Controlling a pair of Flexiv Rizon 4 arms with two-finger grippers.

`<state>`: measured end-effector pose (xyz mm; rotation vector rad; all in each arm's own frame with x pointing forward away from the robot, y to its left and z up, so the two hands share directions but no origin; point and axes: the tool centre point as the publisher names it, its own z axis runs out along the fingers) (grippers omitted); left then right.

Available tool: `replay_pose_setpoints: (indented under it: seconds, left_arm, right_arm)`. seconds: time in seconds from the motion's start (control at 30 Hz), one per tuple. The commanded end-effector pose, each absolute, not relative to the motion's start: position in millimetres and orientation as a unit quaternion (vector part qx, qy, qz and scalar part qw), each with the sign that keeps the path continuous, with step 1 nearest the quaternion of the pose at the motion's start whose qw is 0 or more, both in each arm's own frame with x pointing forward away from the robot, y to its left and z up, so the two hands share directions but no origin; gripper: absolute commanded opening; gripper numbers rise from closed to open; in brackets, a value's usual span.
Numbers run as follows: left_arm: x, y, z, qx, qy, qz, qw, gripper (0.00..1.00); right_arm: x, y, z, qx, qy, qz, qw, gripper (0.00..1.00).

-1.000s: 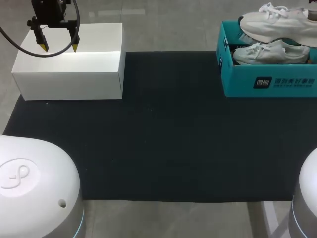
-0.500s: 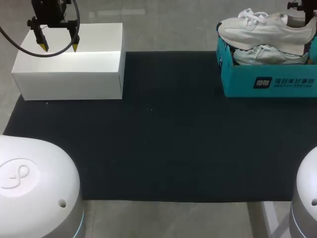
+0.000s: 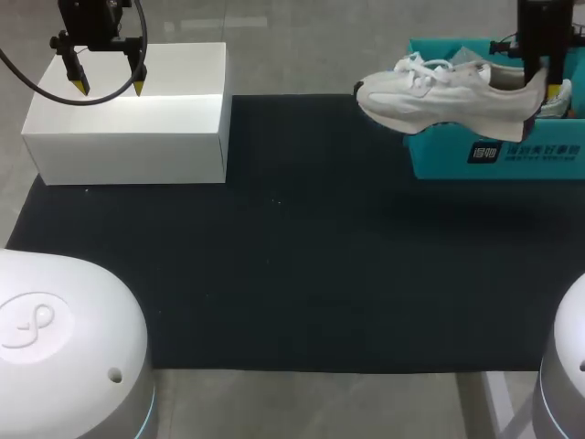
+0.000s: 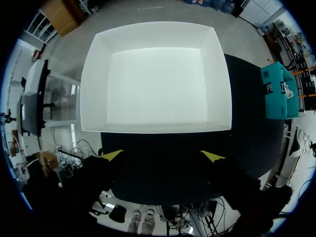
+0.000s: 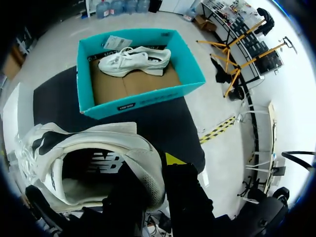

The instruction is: Take the shoe out of the shoebox, open the shoe tongue, remove and reinsert the insole, then place the shoe into the shoebox

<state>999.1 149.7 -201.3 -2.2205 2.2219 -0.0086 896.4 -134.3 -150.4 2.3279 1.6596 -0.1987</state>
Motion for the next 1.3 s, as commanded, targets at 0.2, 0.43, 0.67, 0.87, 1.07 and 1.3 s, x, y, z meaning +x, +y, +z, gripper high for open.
replay_pose_setpoints:
  seconds: [0.2,0.43,0.67,0.87,1.07,1.3]
  left_arm:
    - [999.3,149.8,-200.7,-0.707,0.707,-0.001,0.0,1.0]
    - [999.3,149.8,-200.7,-0.707,0.707,-0.001,0.0,1.0]
    - [999.3,149.8,-200.7,-0.707,0.707,-0.001,0.0,1.0]
    - [999.3,149.8,-200.7,-0.707,0.707,-0.001,0.0,1.0]
    - [999.3,149.8,-200.7,-0.707,0.707,-0.001,0.0,1.0]
    - [999.3,149.8,-200.7,-0.707,0.707,-0.001,0.0,1.0]
  right_arm:
    - [853.3,-79.6,-183.8,0.795,0.579,-0.079,0.16,0.0]
    - [828.8,-43.4,-204.2,0.792,0.583,-0.088,0.157,0.0]
    - [806.2,-15.5,-223.5,0.789,0.587,-0.096,0.153,0.0]
    - [786.9,6.3,-236.5,0.788,0.592,-0.096,0.14,0.0]
    - [771.2,18.9,-261.4,0.792,0.589,-0.112,0.118,0.0]
    - [766.2,25.9,-288.2,0.795,0.584,-0.108,0.125,0.0]
